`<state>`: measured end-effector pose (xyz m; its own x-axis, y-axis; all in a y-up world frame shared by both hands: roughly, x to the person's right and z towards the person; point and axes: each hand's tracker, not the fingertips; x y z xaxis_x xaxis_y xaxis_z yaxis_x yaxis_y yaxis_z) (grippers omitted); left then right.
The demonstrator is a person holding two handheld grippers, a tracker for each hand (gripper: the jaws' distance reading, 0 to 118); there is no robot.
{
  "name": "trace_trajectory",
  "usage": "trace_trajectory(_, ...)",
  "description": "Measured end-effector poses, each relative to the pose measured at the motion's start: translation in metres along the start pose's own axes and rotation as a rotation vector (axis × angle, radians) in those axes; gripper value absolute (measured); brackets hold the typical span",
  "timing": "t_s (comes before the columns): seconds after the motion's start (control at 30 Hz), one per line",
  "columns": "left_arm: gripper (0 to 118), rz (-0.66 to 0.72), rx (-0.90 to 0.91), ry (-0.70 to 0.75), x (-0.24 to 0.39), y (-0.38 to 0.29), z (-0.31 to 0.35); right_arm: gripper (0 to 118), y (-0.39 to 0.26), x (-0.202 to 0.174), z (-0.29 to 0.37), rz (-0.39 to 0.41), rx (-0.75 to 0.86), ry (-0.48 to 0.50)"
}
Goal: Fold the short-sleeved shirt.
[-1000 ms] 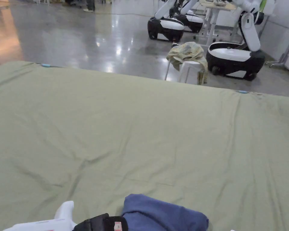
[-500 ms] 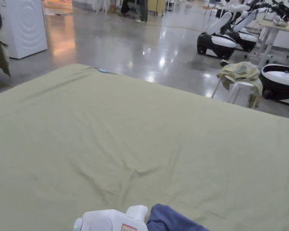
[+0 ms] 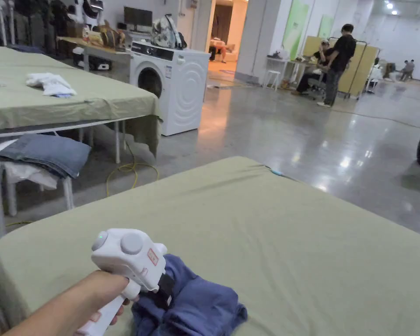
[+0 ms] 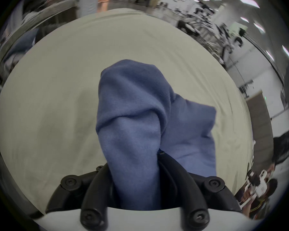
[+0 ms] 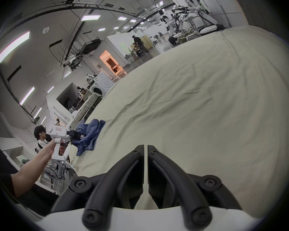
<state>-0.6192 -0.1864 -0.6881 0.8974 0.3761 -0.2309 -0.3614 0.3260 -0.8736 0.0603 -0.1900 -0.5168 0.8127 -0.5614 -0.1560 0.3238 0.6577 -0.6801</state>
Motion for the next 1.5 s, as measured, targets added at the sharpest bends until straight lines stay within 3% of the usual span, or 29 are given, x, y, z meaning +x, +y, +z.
trace_trajectory(0.07,17,0.044,0.048,-0.07,-0.003,-0.01,-0.002,5,-0.001,-0.008,-0.004,0.02,-0.012,0.008)
trace_trajectory(0.1,20,0.023,0.086,-0.038,-0.001,-0.014,0.001,5,-0.001,-0.012,-0.006,0.031,-0.018,0.015)
trace_trajectory(0.13,34,0.011,0.103,-0.022,0.0,-0.017,0.005,5,0.0,-0.016,-0.007,0.036,-0.023,0.019)
trace_trajectory(0.17,66,0.012,0.107,-0.012,-0.001,-0.019,0.012,5,0.002,-0.019,-0.007,0.041,-0.029,0.021)
trace_trajectory(0.2,90,0.023,0.113,-0.026,0.001,-0.019,0.024,5,0.003,-0.022,-0.005,0.048,-0.032,0.02)
trace_trajectory(0.23,102,0.037,0.159,-0.032,0.003,-0.021,0.041,5,0.004,-0.025,-0.002,0.057,-0.029,0.022)
trace_trajectory(0.33,102,-0.033,0.381,0.141,0.033,-0.033,0.1,5,0.009,-0.031,0.019,0.092,-0.004,0.019)
trace_trajectory(0.43,102,-0.162,0.595,0.18,0.103,-0.056,0.133,5,0.022,-0.035,0.05,0.164,0.064,-0.042)
trace_trajectory(0.57,101,-0.209,0.841,0.032,0.229,-0.101,0.16,5,0.077,-0.047,0.105,0.267,0.248,-0.184)
trace_trajectory(0.63,90,-0.279,0.93,0.014,0.301,-0.121,0.167,5,0.114,-0.061,0.137,0.328,0.377,-0.226)
trace_trajectory(0.7,21,-0.348,0.991,-0.039,0.362,-0.142,0.173,5,0.149,-0.075,0.163,0.401,0.505,-0.261)
trace_trajectory(0.73,10,-0.39,1.044,-0.059,0.39,-0.148,0.174,5,0.164,-0.081,0.174,0.433,0.569,-0.285)
trace_trajectory(0.77,10,-0.391,1.086,-0.041,0.414,-0.158,0.177,5,0.175,-0.086,0.182,0.462,0.616,-0.304)
trace_trajectory(0.83,10,-0.44,1.087,-0.141,0.455,-0.17,0.183,5,0.2,-0.089,0.194,0.529,0.701,-0.34)
trace_trajectory(0.93,10,-0.514,1.073,-0.131,0.49,-0.172,0.178,5,0.225,-0.084,0.197,0.567,0.72,-0.41)
trace_trajectory(1.03,10,-0.576,1.087,-0.107,0.502,-0.179,0.175,5,0.23,-0.072,0.201,0.56,0.703,-0.428)
trace_trajectory(1.37,10,-0.596,1.096,-0.068,0.496,-0.173,0.173,6,0.227,-0.065,0.185,0.548,0.665,-0.404)
trace_trajectory(1.4,14,-0.583,1.113,-0.066,0.494,-0.176,0.172,6,0.226,-0.064,0.183,0.547,0.659,-0.401)
trace_trajectory(1.43,29,-0.572,1.125,-0.076,0.491,-0.176,0.171,11,0.225,-0.064,0.182,0.545,0.65,-0.396)
trace_trajectory(1.5,92,-0.547,1.146,-0.085,0.487,-0.174,0.169,39,0.224,-0.065,0.178,0.546,0.623,-0.374)
